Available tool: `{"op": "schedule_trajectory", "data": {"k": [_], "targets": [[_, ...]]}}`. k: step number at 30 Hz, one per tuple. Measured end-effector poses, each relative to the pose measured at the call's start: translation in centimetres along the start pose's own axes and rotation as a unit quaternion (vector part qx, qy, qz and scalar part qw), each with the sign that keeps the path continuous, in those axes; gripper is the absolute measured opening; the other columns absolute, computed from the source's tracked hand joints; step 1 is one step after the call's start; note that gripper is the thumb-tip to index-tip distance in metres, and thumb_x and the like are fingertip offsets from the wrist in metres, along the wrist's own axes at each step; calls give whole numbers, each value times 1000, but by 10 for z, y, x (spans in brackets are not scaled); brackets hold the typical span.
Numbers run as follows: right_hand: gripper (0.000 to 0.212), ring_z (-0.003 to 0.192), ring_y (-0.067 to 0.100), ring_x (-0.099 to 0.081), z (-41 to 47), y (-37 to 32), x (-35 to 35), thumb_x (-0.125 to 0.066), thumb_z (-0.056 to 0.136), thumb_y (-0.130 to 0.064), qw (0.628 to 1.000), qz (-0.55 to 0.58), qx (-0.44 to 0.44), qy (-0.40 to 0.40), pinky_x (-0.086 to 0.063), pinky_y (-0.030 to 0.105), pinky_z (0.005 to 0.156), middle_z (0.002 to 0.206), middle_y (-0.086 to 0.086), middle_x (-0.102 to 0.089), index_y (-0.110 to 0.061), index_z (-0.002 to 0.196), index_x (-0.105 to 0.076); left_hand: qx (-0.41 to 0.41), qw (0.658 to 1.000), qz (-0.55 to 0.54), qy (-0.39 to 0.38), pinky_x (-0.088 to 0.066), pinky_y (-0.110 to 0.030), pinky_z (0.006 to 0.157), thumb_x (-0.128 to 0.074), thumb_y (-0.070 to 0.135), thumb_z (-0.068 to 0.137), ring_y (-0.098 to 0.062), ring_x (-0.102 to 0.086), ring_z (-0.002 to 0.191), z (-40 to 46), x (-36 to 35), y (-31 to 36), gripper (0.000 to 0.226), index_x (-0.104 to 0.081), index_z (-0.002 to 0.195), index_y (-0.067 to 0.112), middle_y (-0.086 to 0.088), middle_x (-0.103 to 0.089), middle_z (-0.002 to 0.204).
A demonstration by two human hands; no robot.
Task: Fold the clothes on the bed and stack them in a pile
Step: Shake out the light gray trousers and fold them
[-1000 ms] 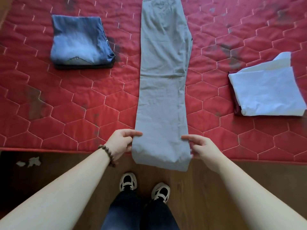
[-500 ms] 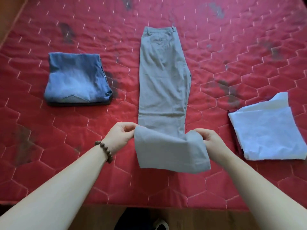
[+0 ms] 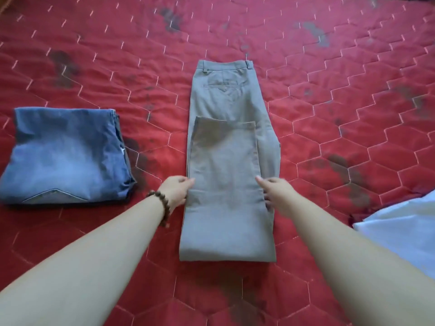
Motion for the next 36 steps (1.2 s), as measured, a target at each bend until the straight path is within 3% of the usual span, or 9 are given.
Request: {"op": "schedule_trajectory", "data": {"k": [2,6,9,12,16,19,23,27,36], "targets": [[23,68,27,-53,14,19,-3,-69,86,-33,1000,-9,-1,20,-47,43,61,79,15,-56,-11,85,-61,9,1000,6,4,-47,-30,66,-60,20,93,-20,-51,72,9,0,-17,18,-64,77,12,-12,-53,78],[31,65,24,-59,24,9,7,-77,78,-33,998,-58,4,13,-59,41,62,78,11,-61,-5,87,-65,-23,999,23,18,-54,-25,55,-67,16,88,-20,-58,72,19,4,3,15,-67,74,12,-11,-62,81],[26,62,22,-60,29,1,4,-77,79,-25,997,-75,1,-22,-56,35,57,76,9,-61,-2,80,-65,-83,970,194,120,-53,-33,83,-76,27,78,-21,-65,89,27,14,29,16,-73,83,13,-6,-70,90],[21,85,22,-56,27,-9,8,-73,79,-33,961,-267,33,71,-50,37,77,85,-1,-55,-13,81,-67,-104,954,221,175,-47,-27,84,-78,31,74,-18,-62,91,25,17,45,16,-71,81,19,-5,-66,96],[19,114,28,-34,12,-4,5,-72,77,-43,951,-274,6,141,-37,35,90,112,-3,-28,-29,84,-63,-68,979,165,102,-52,-33,76,-74,29,80,-23,-65,81,23,8,32,19,-70,81,10,-6,-71,82],[20,97,26,-47,4,14,7,-73,77,-40,968,-211,-48,124,-40,29,81,112,4,-37,-27,76,-59,30,998,46,9,-55,-48,81,-69,22,86,-24,-65,80,16,2,7,20,-70,93,4,-12,-71,90],[32,74,20,-50,-8,26,2,-74,78,-31,978,-196,4,74,-37,32,60,67,9,-58,-10,61,-56,83,995,-26,-55,-58,-29,60,-69,17,87,-18,-73,76,0,-4,-17,20,-69,96,0,-12,-75,93],[18,72,18,-60,-32,44,1,-76,79,-25,990,-137,-2,28,-50,34,70,81,7,-72,-8,78,-69,82,996,-15,-42,-60,-36,73,-72,20,86,-20,-73,82,-17,-4,-35,21,-71,93,1,-10,-75,90],[19,64,17,-56,-109,128,-11,-74,81,-27,983,-174,-52,25,-43,31,61,74,2,-67,-11,75,-66,161,985,-22,-61,-57,-46,83,-70,19,87,-26,-72,88,-108,-9,-118,22,-70,94,-2,-17,-73,99]]}}
Point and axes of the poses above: each hand's wrist, its own z-axis towards the middle knuckle, its own x-axis out of the back of the hand, y = z × x, the point moved 7 cm from there along z, towards the middle knuckle
